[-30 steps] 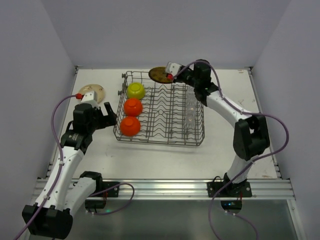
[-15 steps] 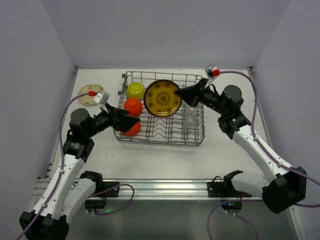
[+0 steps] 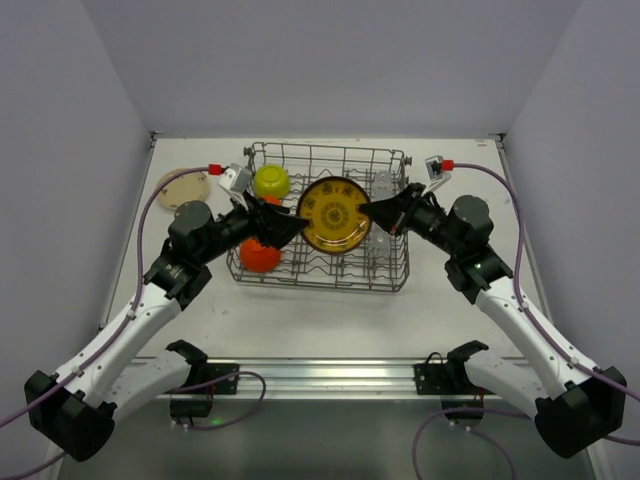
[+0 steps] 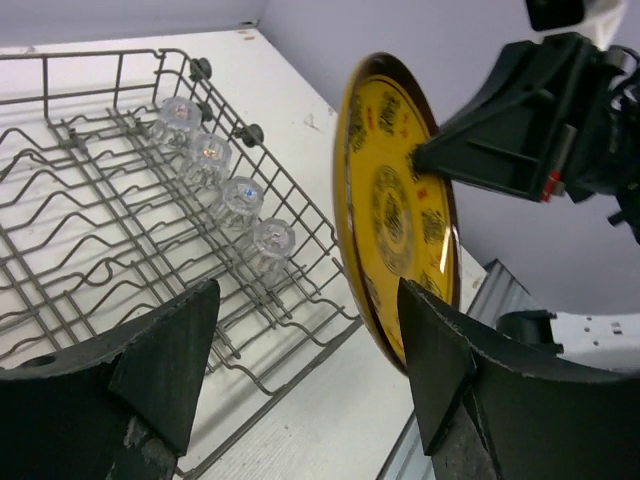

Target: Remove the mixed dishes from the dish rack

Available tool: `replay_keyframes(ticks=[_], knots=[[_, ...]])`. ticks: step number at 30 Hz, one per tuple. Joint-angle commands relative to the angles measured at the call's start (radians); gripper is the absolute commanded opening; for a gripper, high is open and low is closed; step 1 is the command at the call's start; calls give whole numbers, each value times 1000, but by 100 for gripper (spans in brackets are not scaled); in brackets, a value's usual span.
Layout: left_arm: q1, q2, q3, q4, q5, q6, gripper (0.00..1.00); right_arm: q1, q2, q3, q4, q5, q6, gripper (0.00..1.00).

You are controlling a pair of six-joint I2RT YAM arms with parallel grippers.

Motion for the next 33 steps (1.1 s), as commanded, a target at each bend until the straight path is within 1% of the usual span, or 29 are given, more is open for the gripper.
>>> replay_keyframes(ticks=[1, 4, 5, 6, 7, 9, 10, 20, 22, 23, 24, 26, 27, 29, 30, 31, 32, 33], knots=[[-63, 37, 109, -95, -263, 60, 75, 15, -33, -13, 42, 13, 29, 0], [-86, 59, 133, -98, -282, 49, 63, 20, -41, -14, 35, 13, 21, 0], [-97, 65, 138, -92, -283, 44, 51, 20, -44, -16, 35, 11, 20, 0], [-101, 76, 142, -89, -288, 43, 42, 22, -48, -20, 41, 10, 21, 0], [-106, 80, 148, -89, -293, 40, 25, 22, -51, -22, 44, 10, 23, 0], [-117, 94, 152, -87, -306, 38, 7, 23, -53, -25, 50, 10, 30, 0], [-121, 97, 152, -87, -322, 38, 0, 25, -54, -27, 54, 10, 34, 0], [-140, 137, 152, -93, -352, 55, 0, 45, -58, -45, 119, -35, 66, 0], [-141, 136, 150, -96, -371, 60, 0, 45, -59, -47, 128, -33, 64, 24], [-144, 131, 147, -95, -379, 61, 0, 45, -61, -50, 131, -33, 67, 32], [-146, 128, 142, -95, -386, 58, 0, 45, -58, -51, 137, -38, 67, 45], [-147, 116, 136, -92, -414, 48, 0, 45, -53, -53, 145, -39, 78, 63], [-147, 111, 133, -90, -423, 40, 0, 45, -48, -54, 142, -35, 81, 77], [-149, 101, 129, -90, -449, 20, 0, 45, -44, -54, 140, -29, 83, 91], [-147, 96, 127, -90, -492, 12, 0, 46, -42, -54, 130, -23, 84, 99], [-147, 90, 130, -93, -521, -11, 0, 46, -44, -53, 119, 3, 81, 99], [-147, 85, 141, -151, -567, -31, 0, 45, -48, -51, 96, 32, 72, 99], [-147, 90, 158, -185, -649, -44, 0, 45, -56, -36, 9, 77, 63, 99]])
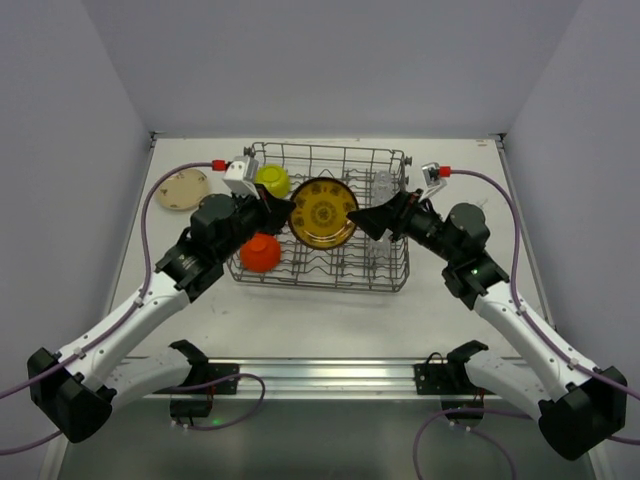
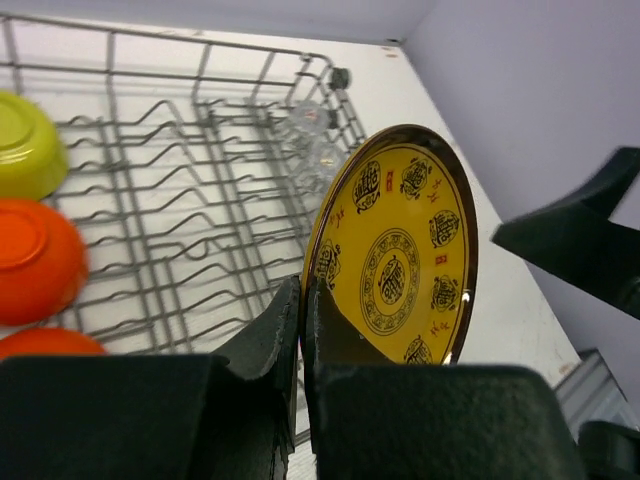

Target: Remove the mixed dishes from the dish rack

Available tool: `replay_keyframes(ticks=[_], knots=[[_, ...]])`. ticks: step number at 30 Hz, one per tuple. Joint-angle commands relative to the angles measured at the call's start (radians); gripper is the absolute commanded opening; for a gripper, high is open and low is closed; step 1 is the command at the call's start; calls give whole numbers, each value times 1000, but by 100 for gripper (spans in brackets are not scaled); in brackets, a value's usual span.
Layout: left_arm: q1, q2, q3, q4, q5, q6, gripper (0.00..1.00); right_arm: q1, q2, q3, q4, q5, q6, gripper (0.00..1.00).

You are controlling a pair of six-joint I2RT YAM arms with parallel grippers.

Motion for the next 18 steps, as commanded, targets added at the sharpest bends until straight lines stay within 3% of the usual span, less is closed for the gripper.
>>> replay_keyframes(ticks=[1, 3, 5, 6, 10, 13, 18], knots=[[-5, -22, 61, -114, -241, -74, 0, 4, -44, 27, -103, 174, -15, 99], [-1, 12, 148, -207, -419, -108, 0, 4, -72, 34, -204, 265, -36, 99], [54, 55, 244, -320, -497, -154, 0, 4, -128, 19, -235, 354, -55, 99], [100, 68, 263, -331, -482, -163, 0, 4, -148, 10, -246, 369, -59, 99], [484, 145, 294, -331, -359, -278, 0, 4, -228, -7, -296, 386, -93, 99], [672, 217, 337, -314, -321, -333, 0, 4, -290, -16, -341, 382, -111, 99], [826, 461, 412, -271, -306, -367, 0, 4, -429, -84, -370, 376, -113, 99]])
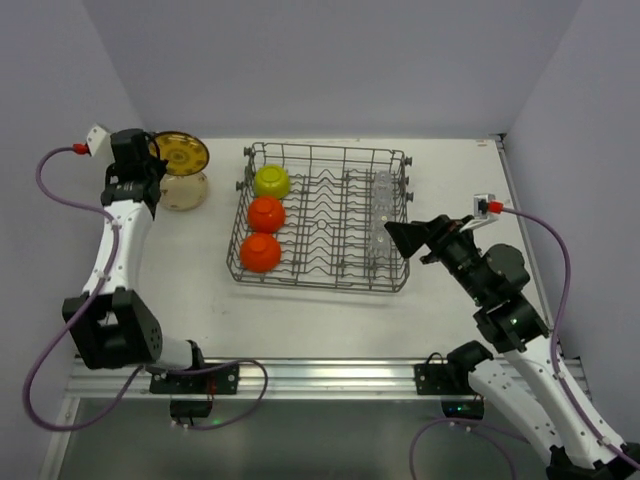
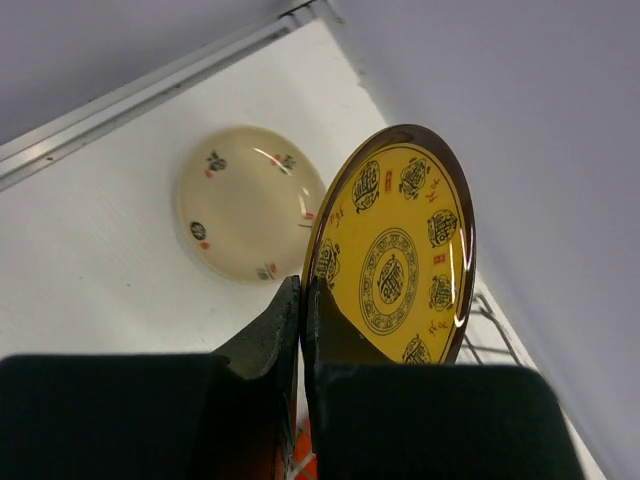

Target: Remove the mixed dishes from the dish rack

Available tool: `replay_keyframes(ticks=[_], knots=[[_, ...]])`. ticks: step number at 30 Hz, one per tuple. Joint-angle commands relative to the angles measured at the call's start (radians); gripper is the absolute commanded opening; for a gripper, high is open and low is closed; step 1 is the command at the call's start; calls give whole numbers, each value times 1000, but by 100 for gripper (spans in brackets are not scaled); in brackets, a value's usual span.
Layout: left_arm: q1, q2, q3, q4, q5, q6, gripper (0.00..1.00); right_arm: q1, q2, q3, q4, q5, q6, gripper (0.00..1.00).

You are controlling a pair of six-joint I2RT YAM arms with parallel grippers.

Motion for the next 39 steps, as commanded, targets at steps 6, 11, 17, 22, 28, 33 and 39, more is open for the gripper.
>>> replay_keyframes(ticks=[6, 11, 17, 22, 28, 33, 39], knots=[[171, 385, 137, 67, 124, -119, 0, 0, -161, -71, -91, -4, -50, 99], [177, 491, 165, 116, 136, -102, 0, 1, -174, -79, -147, -18, -97, 99], [190, 538, 160, 173, 172, -84, 0, 0, -187, -90, -194, -27, -124, 99], [196, 584, 174, 167, 204, -81, 0, 1, -181, -88, -194, -25, -127, 99], [196, 558, 140, 173, 198, -87, 23, 1, -175, -87, -193, -25, -124, 99], [194, 491, 101, 160, 131, -102, 19, 0, -172, -85, -194, -25, -121, 99], [199, 431, 111, 125, 84, -98, 78, 1, -164, -87, -191, -39, -113, 99]])
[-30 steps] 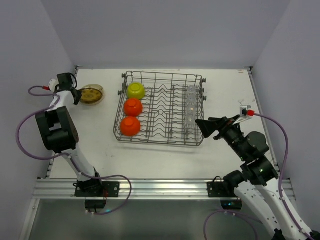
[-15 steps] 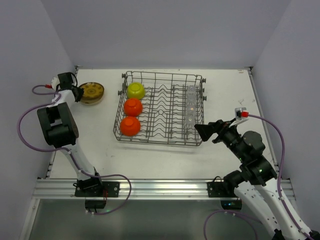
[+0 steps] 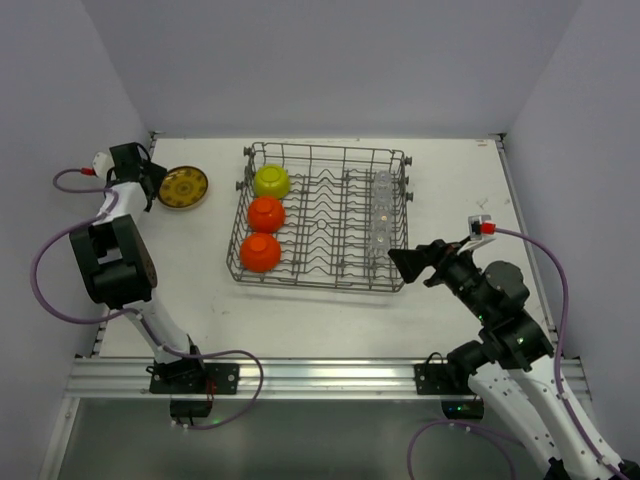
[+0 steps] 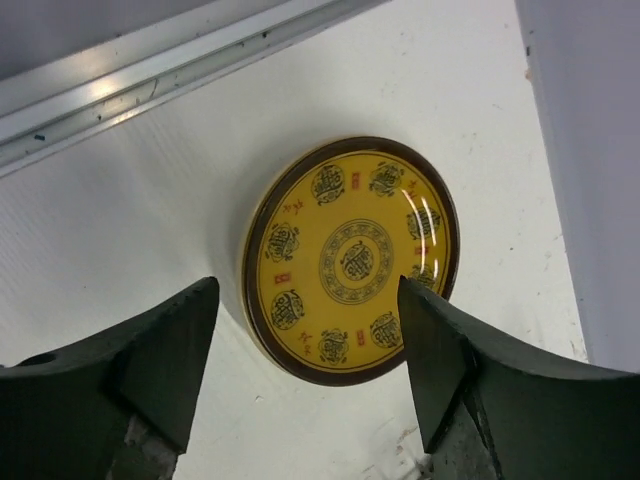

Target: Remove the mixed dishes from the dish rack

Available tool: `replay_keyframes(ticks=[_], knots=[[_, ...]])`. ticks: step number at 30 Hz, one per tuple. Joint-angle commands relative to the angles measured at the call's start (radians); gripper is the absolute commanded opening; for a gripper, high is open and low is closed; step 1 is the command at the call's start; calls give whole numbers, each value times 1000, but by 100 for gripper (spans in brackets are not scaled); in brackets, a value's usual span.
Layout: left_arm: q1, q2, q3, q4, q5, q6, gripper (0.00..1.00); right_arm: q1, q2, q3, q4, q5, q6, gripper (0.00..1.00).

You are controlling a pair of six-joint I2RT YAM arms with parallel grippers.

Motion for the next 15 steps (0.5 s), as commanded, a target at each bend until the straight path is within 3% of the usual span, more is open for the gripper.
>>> replay_keyframes(ticks=[1, 9, 12, 15], knots=[[13, -59, 40, -9, -56, -5, 78, 1, 10, 3, 16, -29, -4, 99], [10, -163, 43, -19, -16, 34, 80, 1, 36, 0, 24, -17, 0, 99], [-20, -224, 50, -44, 57, 79, 88, 1, 78, 1, 38, -22, 28, 99], [-72, -402, -21, -55, 94, 121, 98, 1, 125, -7, 122, -75, 81, 99]])
